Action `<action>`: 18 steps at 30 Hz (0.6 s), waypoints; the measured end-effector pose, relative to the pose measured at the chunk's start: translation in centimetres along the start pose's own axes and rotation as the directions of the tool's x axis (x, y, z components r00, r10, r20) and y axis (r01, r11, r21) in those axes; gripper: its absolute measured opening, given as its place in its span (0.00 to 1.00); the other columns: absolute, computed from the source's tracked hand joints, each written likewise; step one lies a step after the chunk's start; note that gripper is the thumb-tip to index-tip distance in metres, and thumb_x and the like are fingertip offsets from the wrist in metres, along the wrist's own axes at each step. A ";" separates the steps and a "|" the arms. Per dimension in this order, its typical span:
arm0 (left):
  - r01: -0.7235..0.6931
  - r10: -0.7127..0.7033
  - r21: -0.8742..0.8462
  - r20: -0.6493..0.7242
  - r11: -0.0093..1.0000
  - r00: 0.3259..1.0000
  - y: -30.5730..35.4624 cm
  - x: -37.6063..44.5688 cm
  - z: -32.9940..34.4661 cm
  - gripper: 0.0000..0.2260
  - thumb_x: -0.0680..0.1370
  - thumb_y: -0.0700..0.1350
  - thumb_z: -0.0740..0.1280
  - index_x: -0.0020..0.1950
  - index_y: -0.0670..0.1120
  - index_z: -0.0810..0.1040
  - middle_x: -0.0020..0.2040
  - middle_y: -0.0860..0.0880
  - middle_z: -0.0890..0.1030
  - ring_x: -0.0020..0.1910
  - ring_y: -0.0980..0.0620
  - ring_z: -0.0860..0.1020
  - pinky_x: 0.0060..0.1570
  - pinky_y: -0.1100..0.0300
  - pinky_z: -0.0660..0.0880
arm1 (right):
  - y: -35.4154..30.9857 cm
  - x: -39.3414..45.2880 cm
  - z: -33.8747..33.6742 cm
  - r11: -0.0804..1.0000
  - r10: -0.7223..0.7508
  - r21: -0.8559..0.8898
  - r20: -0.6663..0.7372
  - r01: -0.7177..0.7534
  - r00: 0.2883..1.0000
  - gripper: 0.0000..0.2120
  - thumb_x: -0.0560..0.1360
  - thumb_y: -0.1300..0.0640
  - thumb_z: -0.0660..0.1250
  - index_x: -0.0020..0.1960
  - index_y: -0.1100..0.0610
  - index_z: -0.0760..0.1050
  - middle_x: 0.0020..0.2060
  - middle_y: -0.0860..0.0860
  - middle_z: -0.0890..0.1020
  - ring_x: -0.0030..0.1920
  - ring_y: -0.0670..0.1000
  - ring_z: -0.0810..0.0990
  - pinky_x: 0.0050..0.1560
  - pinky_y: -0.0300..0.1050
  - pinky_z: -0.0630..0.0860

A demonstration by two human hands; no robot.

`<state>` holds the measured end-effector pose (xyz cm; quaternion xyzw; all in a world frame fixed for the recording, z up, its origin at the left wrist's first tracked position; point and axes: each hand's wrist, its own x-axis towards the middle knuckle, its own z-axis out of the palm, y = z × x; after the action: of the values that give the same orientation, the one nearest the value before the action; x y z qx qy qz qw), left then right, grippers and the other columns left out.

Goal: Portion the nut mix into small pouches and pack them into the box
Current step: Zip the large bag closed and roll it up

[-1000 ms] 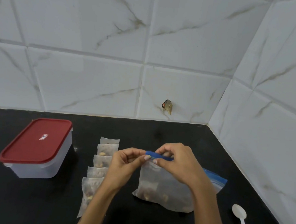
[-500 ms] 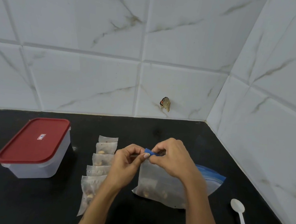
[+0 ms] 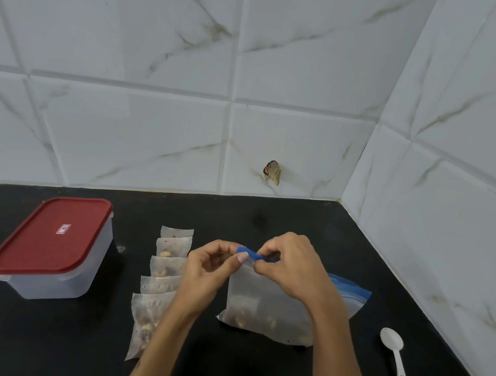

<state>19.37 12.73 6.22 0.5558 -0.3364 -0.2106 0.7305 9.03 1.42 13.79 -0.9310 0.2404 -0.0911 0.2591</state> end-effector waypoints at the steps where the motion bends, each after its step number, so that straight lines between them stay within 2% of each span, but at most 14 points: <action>1: 0.001 -0.001 -0.013 0.005 1.000 1.000 0.0 0.0 0.1 0.13 0.68 0.45 0.77 0.46 0.39 0.80 0.49 0.45 0.85 0.47 0.52 0.83 0.46 0.64 0.78 | 0.0 0.0 0.0 1.000 -0.006 -0.004 0.003 0.006 1.000 0.08 0.72 0.53 0.71 0.49 0.53 0.82 0.39 0.48 0.82 0.40 0.45 0.80 0.45 0.42 0.79; 4: -0.001 0.002 -0.047 0.016 0.999 1.000 -0.1 0.0 0.2 0.11 0.68 0.41 0.74 0.45 0.38 0.78 0.48 0.43 0.85 0.47 0.48 0.84 0.47 0.61 0.79 | 0.0 -0.1 -0.2 1.000 -0.014 0.000 -0.003 0.014 1.000 0.08 0.71 0.51 0.71 0.49 0.51 0.83 0.40 0.47 0.83 0.41 0.45 0.80 0.46 0.44 0.79; 7: -0.007 0.007 -0.059 -0.001 0.998 1.000 -0.3 0.2 0.3 0.08 0.67 0.39 0.72 0.43 0.39 0.77 0.40 0.46 0.84 0.41 0.52 0.83 0.43 0.63 0.79 | 0.3 -0.6 -0.4 1.000 -0.004 0.010 -0.026 0.005 1.000 0.12 0.71 0.51 0.72 0.54 0.50 0.81 0.47 0.45 0.82 0.47 0.43 0.78 0.52 0.44 0.77; 9: -0.001 0.000 -0.066 -0.013 0.998 1.000 -0.2 0.2 0.4 0.08 0.66 0.40 0.72 0.41 0.40 0.77 0.38 0.48 0.84 0.39 0.53 0.83 0.41 0.64 0.79 | 0.6 -0.9 -0.7 1.000 0.018 0.008 -0.034 -0.018 0.999 0.15 0.70 0.52 0.72 0.56 0.50 0.80 0.50 0.44 0.80 0.49 0.43 0.77 0.54 0.42 0.76; 14: 0.006 -0.006 -0.038 0.003 0.999 1.000 -0.3 0.3 0.5 0.09 0.66 0.37 0.74 0.43 0.40 0.77 0.41 0.46 0.85 0.43 0.51 0.83 0.43 0.63 0.79 | 1.1 -1.0 -0.5 0.999 0.034 -0.019 -0.043 -0.034 0.999 0.09 0.73 0.55 0.70 0.52 0.51 0.81 0.44 0.46 0.81 0.44 0.43 0.78 0.47 0.38 0.75; 16: 0.005 -0.005 -0.031 0.004 1.000 1.000 -0.3 0.3 0.7 0.11 0.67 0.34 0.74 0.46 0.41 0.76 0.42 0.45 0.85 0.43 0.50 0.84 0.43 0.63 0.80 | 1.1 -0.9 -0.4 1.000 0.015 -0.022 -0.040 -0.016 0.999 0.08 0.73 0.55 0.70 0.52 0.52 0.81 0.44 0.46 0.82 0.43 0.44 0.78 0.48 0.39 0.76; 18: -0.001 0.001 -0.042 -0.009 0.999 1.000 -0.3 0.2 1.0 0.14 0.67 0.36 0.74 0.49 0.41 0.73 0.40 0.45 0.84 0.40 0.50 0.84 0.41 0.63 0.79 | 1.0 -0.8 -0.5 0.999 -0.004 -0.039 -0.026 0.003 1.000 0.08 0.72 0.54 0.70 0.51 0.52 0.82 0.44 0.47 0.82 0.43 0.44 0.78 0.48 0.40 0.77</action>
<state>18.78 11.86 6.14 0.5410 -0.3290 -0.2149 0.7436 7.83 0.81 13.59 -0.9350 0.2439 -0.0989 0.2378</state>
